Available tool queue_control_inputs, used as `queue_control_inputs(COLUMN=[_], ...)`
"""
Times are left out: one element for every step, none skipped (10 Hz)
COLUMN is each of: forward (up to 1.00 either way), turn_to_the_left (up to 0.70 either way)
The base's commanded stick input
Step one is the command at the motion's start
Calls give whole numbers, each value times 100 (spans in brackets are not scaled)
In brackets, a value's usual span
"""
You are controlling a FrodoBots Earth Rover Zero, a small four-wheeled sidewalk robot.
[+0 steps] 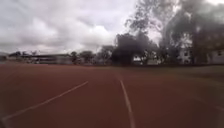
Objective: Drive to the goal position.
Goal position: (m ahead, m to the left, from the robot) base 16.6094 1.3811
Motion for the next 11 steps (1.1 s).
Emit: queue_control_inputs(forward=[85, 85, 85, 85, 85, 85, 85, 85, 85, 85, 85], turn_to_the_left=[-34, -34, -34, -34, -13, 0, 0, 0, 0, 0, 0])
